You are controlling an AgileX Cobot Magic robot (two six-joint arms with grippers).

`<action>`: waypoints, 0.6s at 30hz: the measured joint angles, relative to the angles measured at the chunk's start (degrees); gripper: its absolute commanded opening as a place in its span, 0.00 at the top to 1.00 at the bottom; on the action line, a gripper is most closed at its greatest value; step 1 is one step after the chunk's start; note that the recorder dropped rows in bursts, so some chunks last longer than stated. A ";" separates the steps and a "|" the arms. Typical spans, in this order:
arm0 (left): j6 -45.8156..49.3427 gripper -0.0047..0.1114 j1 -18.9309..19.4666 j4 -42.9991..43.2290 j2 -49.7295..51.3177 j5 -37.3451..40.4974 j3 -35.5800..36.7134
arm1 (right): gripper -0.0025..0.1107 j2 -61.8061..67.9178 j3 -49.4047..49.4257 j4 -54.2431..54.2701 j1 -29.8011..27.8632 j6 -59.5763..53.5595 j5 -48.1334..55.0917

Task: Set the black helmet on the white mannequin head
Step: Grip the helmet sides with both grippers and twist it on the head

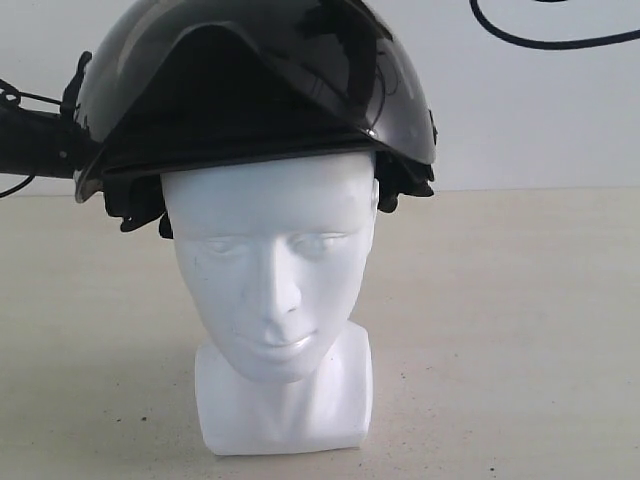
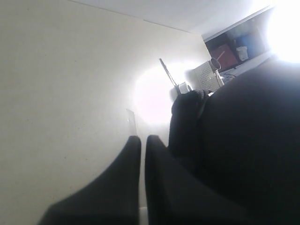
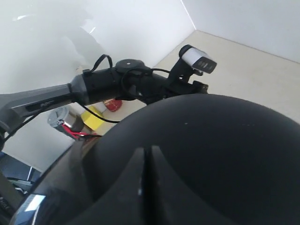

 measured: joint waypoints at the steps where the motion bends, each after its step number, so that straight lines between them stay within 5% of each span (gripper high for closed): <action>1: 0.00 0.92 0.00 0.00 0.02 0.00 0.00 | 0.98 -0.53 0.65 0.12 0.10 -0.12 0.12; 18: 0.65 0.92 0.00 0.97 -4.29 0.48 0.00 | 0.98 -5.83 7.83 1.98 0.34 -1.65 -0.91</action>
